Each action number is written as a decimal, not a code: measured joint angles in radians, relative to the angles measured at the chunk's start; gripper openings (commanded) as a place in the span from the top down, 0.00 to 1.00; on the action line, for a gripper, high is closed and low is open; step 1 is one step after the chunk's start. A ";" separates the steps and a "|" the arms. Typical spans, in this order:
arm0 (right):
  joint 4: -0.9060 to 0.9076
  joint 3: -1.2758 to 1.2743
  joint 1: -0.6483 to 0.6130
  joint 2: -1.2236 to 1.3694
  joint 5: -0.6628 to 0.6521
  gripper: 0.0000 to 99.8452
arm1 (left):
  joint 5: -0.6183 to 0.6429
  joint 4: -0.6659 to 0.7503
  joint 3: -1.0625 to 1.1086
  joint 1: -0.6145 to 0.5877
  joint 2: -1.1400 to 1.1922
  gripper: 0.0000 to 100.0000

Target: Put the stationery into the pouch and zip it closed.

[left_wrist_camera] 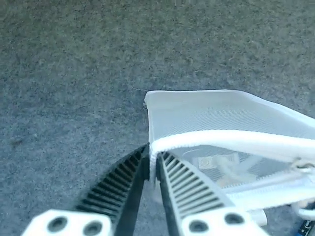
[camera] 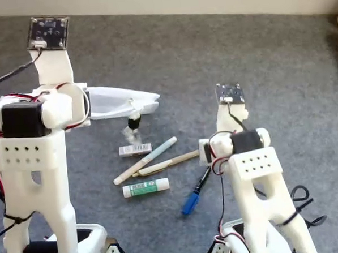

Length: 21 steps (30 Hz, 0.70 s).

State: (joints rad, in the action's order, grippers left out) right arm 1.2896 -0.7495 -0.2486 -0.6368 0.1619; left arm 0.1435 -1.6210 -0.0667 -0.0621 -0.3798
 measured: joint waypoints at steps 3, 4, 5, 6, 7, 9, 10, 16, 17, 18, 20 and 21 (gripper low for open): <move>-0.028 0.000 0.000 0.051 0.038 0.79 | 0.018 0.002 -0.002 -0.032 0.003 0.99; -0.040 0.000 0.000 0.069 0.048 0.79 | 0.020 0.003 -0.002 -0.038 0.003 0.99; -0.052 0.000 0.000 0.089 0.054 0.79 | 0.021 0.009 -0.002 -0.038 0.003 0.99; -0.066 0.000 0.000 0.110 0.055 0.79 | 0.025 0.020 0.005 -0.038 0.003 0.99; -0.080 0.000 0.002 0.133 0.058 0.79 | 0.028 0.037 0.021 -0.038 0.003 0.99; -0.107 0.000 0.015 0.183 0.063 0.79 | 0.052 0.072 0.057 -0.038 0.003 0.99; -0.124 0.000 0.025 0.203 0.063 0.79 | 0.060 0.091 0.071 -0.038 0.003 0.99; -0.181 0.002 0.052 0.275 0.063 0.79 | 0.068 0.118 0.098 -0.041 0.003 0.99; -0.184 0.002 0.052 0.281 0.063 0.79 | 0.069 0.118 0.098 -0.041 0.003 0.99; -0.184 0.002 0.052 0.288 0.063 0.79 | 0.071 0.118 0.098 -0.041 0.003 0.99; -0.184 0.002 0.052 0.295 0.063 0.79 | 0.071 0.118 0.098 -0.041 0.003 0.99; -0.184 0.002 0.052 0.295 0.063 0.79 | 0.071 0.118 0.098 -0.041 0.003 0.99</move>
State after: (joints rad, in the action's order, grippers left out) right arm 1.1055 -0.7480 -0.1964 -0.3422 0.2248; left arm 0.2140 -1.5029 0.0315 -0.1036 -0.3767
